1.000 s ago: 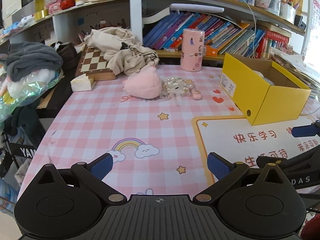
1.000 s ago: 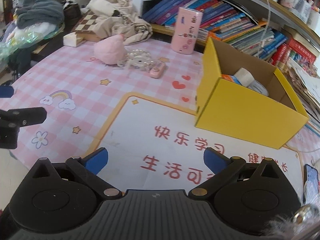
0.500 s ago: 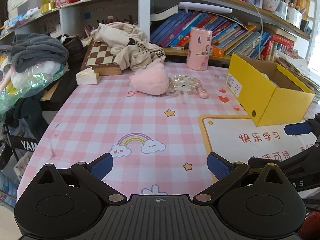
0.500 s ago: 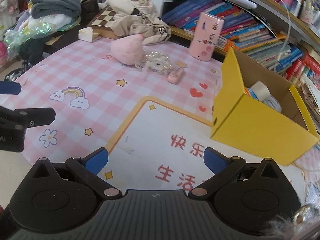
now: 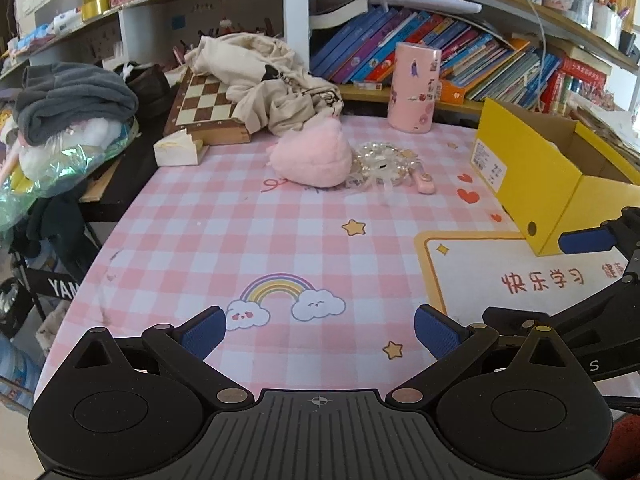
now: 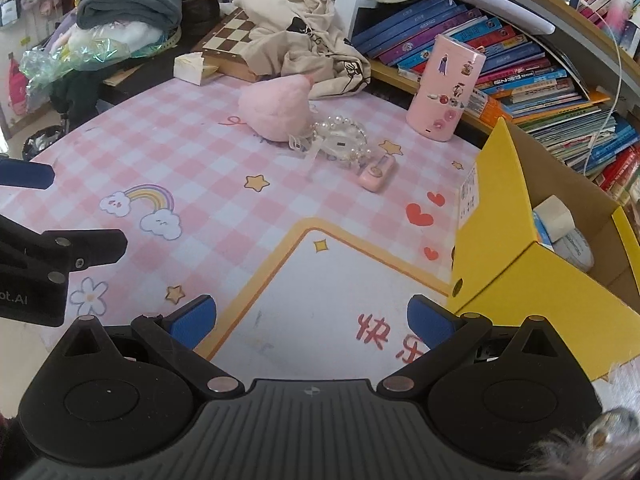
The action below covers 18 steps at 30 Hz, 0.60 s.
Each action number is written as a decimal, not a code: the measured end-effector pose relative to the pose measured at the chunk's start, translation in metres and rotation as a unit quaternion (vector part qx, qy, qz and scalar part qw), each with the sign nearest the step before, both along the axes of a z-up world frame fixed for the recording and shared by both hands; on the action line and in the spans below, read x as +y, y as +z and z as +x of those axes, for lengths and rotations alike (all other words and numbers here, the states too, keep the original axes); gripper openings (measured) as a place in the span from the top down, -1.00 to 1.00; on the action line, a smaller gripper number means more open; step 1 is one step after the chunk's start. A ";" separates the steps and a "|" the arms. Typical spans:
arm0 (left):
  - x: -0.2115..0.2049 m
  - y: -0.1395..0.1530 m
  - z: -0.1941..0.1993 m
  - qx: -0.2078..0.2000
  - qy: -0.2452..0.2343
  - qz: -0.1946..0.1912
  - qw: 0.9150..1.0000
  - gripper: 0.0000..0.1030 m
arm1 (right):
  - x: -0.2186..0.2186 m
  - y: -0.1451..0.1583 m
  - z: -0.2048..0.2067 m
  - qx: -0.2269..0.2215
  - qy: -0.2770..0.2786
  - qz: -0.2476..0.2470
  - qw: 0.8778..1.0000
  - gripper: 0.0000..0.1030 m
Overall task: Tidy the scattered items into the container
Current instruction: 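Move the left tool to the pink plush while the right tool approaches the pearl hair clip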
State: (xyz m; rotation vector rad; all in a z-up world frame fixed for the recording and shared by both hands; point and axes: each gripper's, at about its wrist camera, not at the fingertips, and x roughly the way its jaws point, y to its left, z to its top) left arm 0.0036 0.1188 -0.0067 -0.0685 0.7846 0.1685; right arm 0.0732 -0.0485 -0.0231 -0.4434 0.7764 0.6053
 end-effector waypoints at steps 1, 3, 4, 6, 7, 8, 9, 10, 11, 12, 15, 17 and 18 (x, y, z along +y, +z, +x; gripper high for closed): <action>0.001 -0.001 0.002 0.001 0.003 -0.001 1.000 -0.98 | 0.001 -0.001 0.003 0.001 -0.002 0.000 1.000 -1.00; 0.003 -0.003 0.007 0.004 0.008 -0.003 1.000 -0.98 | 0.002 -0.002 0.009 0.003 -0.006 0.003 1.000 -1.00; 0.004 -0.004 0.010 0.005 0.009 -0.004 1.000 -0.98 | 0.002 -0.002 0.012 0.004 -0.009 0.004 1.000 -1.00; 0.006 -0.006 0.015 0.009 0.011 -0.005 1.000 -0.98 | 0.004 -0.003 0.018 0.007 -0.012 0.006 1.000 -1.00; 0.006 -0.007 0.018 0.011 0.011 -0.005 1.000 -0.98 | 0.004 -0.004 0.021 0.009 -0.014 0.006 1.000 -1.00; 0.007 -0.008 0.020 0.012 0.011 -0.006 1.000 -0.98 | 0.005 -0.005 0.024 0.009 -0.016 0.007 1.000 -1.00; 0.007 -0.008 0.023 0.014 0.012 -0.006 1.000 -0.98 | 0.007 -0.006 0.027 0.010 -0.018 0.007 1.000 -1.00; 0.008 -0.009 0.025 0.015 0.012 -0.006 1.000 -0.98 | 0.008 -0.007 0.030 0.010 -0.019 0.008 1.000 -1.00; 0.008 -0.010 0.028 0.016 0.012 -0.006 1.000 -0.98 | 0.010 -0.008 0.033 0.008 -0.021 0.007 1.000 -1.00; 0.009 -0.011 0.031 0.016 0.013 -0.006 1.000 -0.98 | 0.011 -0.008 0.036 0.005 -0.023 0.005 1.000 -0.99; 0.012 -0.014 0.042 0.015 0.015 -0.002 1.000 -0.98 | 0.019 -0.011 0.044 -0.010 -0.027 -0.001 1.000 -0.95; 0.014 -0.016 0.050 0.016 0.017 0.002 1.000 -0.98 | 0.025 -0.013 0.051 -0.019 -0.030 -0.001 0.999 -0.94; 0.015 -0.016 0.055 0.016 0.019 0.004 1.000 -0.98 | 0.026 -0.013 0.055 -0.020 -0.034 0.001 0.999 -0.92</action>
